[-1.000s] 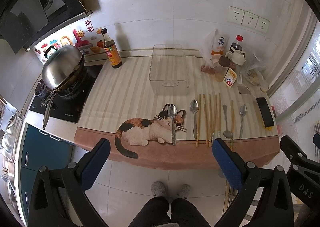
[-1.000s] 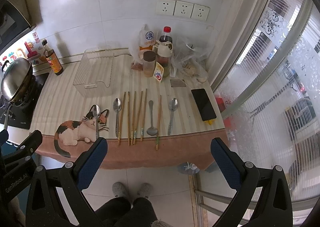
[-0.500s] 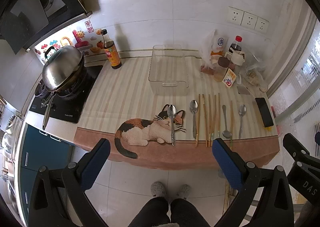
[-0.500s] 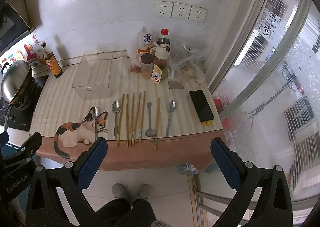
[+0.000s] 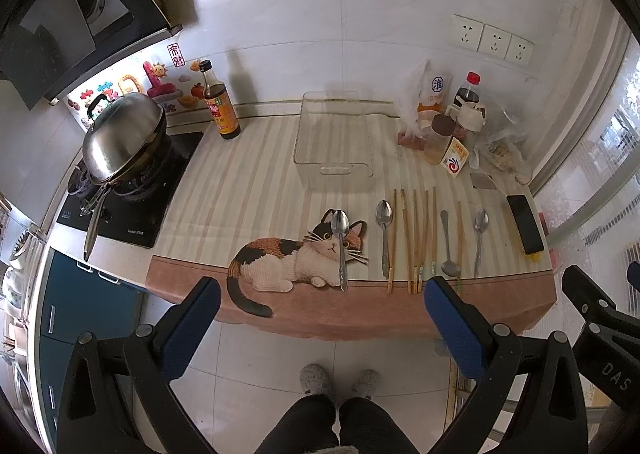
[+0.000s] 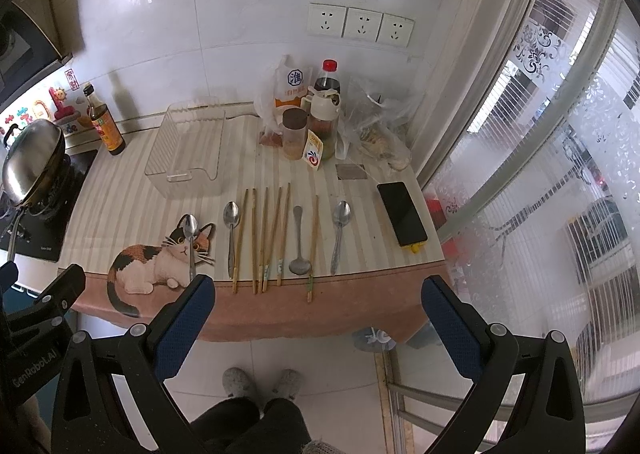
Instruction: Organize utensils
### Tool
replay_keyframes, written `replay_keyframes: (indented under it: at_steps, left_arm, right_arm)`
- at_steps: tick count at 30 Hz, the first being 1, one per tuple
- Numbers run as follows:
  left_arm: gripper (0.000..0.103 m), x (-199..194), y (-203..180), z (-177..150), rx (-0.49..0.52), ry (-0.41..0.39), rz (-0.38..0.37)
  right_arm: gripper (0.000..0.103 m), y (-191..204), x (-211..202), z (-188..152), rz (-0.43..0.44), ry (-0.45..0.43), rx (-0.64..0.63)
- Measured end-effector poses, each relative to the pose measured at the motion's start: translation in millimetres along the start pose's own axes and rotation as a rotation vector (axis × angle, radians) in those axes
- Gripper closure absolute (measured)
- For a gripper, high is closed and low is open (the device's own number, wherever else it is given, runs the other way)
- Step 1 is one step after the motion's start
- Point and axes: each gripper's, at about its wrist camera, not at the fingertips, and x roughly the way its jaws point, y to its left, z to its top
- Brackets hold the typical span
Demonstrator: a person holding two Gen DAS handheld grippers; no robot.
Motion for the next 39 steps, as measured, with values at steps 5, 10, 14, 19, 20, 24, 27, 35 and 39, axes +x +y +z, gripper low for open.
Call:
replay_keyframes:
  at_steps: [5,10,14,19,20,24,27,35,39]
  left_arm:
    - [0.0,0.3,-1.3,0.3,0.001,-0.001,0.0]
    - [0.0,0.2,-0.2,-1.3,0.0,0.0,-0.002]
    - [0.0,0.9,-2.5,-1.5,-0.005,0.006,0.0]
    - [0.0,-0.1,-2.0,-2.2,-0.004,0.006,-0.001]
    - [0.0,-0.5,-2.8,-2.2,-0.006,0.007,-0.002]
    - [0.0,-0.1,-2.8,-2.8,-0.008,-0.001,-0.001]
    - [0.0,3.9,-4.5,-2.8,-0.016,-0.003,0.001]
    - [0.0,43.5,-4.8,20.1,-0.044,-0.033,0.083]
    - [0.0,92.4,1.7,29.2,-0.055,0.006,0.145]
  right_arm:
    - [0.0,0.4,-0.3,0.4,0.0,0.001,0.0]
    - [0.0,0.5,-0.1,0.3,0.002,0.002,0.003]
    - [0.0,0.8,0.5,1.2,0.003,0.005,-0.001]
    - [0.0,0.1,1.3,2.3,0.007,0.004,-0.001]
    - [0.0,-0.6,2.2,2.6,0.008,0.003,-0.001]
    - [0.0,-2.8,4.1,4.2,0.014,-0.005,0.0]
    - [0.0,-5.5,4.1,5.7,0.02,-0.014,0.009]
    - [0.0,-32.3,31.9,18.0,0.063,-0.082,0.107]
    - [0.001,-46.6,74.6,25.7,0.099,-0.035,0.168]
